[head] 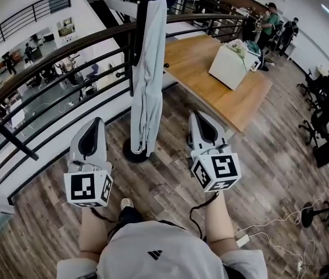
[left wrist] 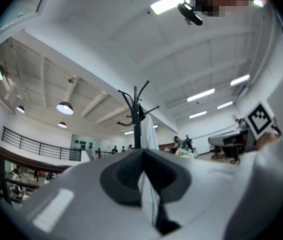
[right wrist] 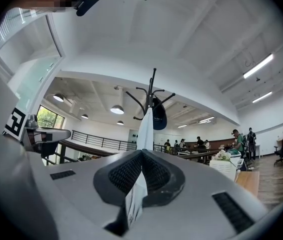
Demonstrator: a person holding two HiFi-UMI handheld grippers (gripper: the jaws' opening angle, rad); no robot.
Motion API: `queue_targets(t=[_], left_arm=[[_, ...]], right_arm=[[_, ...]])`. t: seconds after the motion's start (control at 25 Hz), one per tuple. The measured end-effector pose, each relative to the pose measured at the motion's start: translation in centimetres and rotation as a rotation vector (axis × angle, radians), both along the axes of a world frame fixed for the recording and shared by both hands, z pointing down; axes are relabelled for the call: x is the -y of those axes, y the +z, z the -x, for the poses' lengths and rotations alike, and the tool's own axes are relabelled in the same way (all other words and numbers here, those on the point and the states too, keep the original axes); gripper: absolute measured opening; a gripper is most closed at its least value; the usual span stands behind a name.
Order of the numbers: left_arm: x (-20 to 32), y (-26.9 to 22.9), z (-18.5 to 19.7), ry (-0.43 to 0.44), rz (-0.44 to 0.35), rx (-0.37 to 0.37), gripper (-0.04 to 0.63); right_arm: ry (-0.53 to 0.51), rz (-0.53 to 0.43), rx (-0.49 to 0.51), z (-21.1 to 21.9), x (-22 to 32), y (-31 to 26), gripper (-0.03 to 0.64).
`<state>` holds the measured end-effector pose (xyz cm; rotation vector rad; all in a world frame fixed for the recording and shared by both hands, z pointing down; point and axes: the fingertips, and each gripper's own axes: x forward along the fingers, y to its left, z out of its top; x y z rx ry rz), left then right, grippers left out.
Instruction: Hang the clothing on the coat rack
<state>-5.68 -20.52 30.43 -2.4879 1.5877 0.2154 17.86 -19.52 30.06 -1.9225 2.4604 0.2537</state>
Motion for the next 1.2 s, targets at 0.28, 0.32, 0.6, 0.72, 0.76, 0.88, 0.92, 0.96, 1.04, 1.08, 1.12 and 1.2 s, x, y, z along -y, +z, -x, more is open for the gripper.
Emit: queue_targets(t=[0.28, 0.32, 0.6, 0.72, 0.76, 0.88, 0.92, 0.96, 1.04, 1.08, 1.12, 1.2], left_arm=[[-1.3, 0.9, -1.2, 0.001, 0.022, 0.007, 0.008], [-1.4, 0.9, -1.3, 0.001, 0.022, 0.007, 0.008], [-2.3, 1.7, -2.2, 0.004, 0.041, 0.007, 0.008], [-2.7, 1.9, -2.8, 0.01, 0.041, 0.011, 0.008], [-2.8, 1.9, -3.1, 0.013, 0.039, 0.013, 0.008], [-3.1, 1.7, -3.5, 0.02, 0.034, 0.011, 0.008], [-3.1, 1.7, -3.5, 0.019, 0.032, 0.011, 0.008], [-3.2, 1.7, -3.5, 0.016, 0.033, 0.01, 0.008], [-3.2, 1.9, -3.3, 0.005, 0.037, 0.007, 0.008], [-3.2, 2.0, -3.1, -0.001, 0.039, 0.006, 0.008], [-3.2, 2.0, -3.1, -0.005, 0.041, 0.006, 0.008], [-3.0, 2.0, -3.1, -0.008, 0.044, 0.008, 0.008]], right_arm=[[-0.009, 0.013, 0.022, -0.8, -1.4, 1.1, 0.0], [-0.009, 0.014, 0.025, -1.0, -1.5, 1.2, 0.0], [-0.013, 0.027, 0.032, -1.6, -2.5, 2.1, 0.0], [-0.018, 0.031, 0.035, -1.7, -2.9, 2.4, 0.0], [-0.018, 0.032, 0.036, -1.8, -3.0, 2.5, 0.0], [-0.015, 0.031, 0.038, -1.9, -3.1, 2.5, 0.0], [-0.013, 0.031, 0.038, -2.0, -3.2, 2.5, 0.0], [-0.012, 0.03, 0.039, -2.0, -3.3, 2.6, 0.0], [-0.009, 0.032, 0.041, -2.1, -3.4, 2.7, 0.0], [-0.007, 0.033, 0.042, -2.2, -3.5, 2.8, 0.0], [-0.006, 0.034, 0.045, -2.3, -3.4, 2.8, 0.0], [-0.004, 0.035, 0.049, -2.5, -3.3, 2.9, 0.0]])
